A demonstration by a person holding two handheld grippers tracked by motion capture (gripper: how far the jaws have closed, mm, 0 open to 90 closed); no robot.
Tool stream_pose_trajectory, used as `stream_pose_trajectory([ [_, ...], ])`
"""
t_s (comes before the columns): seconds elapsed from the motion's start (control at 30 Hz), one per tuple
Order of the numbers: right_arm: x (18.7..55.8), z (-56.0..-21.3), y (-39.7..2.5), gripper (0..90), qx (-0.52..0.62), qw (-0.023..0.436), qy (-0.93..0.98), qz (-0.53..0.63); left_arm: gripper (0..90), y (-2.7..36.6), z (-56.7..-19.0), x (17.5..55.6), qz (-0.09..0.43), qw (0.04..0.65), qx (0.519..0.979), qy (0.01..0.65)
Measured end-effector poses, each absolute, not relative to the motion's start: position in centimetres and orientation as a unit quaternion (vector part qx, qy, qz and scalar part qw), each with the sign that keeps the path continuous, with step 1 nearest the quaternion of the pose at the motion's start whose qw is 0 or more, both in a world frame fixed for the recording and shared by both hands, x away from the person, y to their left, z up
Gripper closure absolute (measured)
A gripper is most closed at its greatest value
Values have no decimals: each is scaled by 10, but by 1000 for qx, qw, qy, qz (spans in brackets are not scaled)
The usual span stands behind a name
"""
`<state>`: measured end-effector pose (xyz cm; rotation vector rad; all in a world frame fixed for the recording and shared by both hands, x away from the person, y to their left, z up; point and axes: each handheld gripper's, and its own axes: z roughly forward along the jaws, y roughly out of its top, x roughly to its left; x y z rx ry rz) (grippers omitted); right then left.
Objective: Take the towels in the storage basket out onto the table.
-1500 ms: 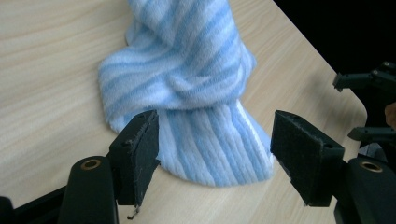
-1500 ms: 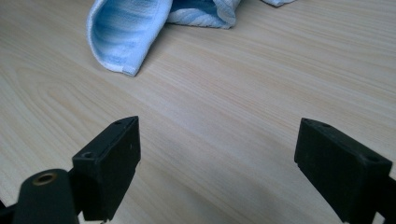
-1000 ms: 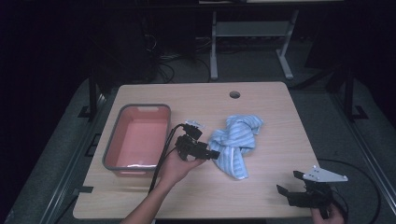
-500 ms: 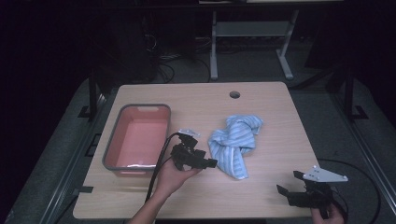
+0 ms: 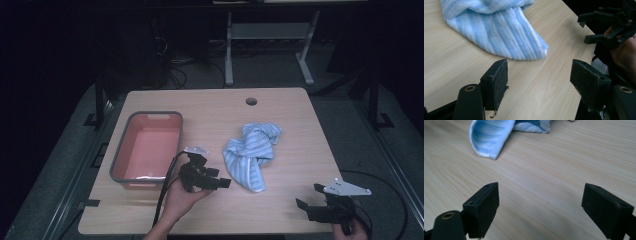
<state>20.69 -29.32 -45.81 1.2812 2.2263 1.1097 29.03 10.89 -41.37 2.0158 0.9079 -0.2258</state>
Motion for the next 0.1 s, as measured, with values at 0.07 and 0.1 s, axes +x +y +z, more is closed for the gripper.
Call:
stream_pose_trajectory([
  [0.07,205,-457,-292,140,450,173,784,390,302,111,-416,282,-93,453,809,363],
  [0.1,205,-457,-292,140,446,176,786,390,302,112,-417,277,-87,452,811,361],
])
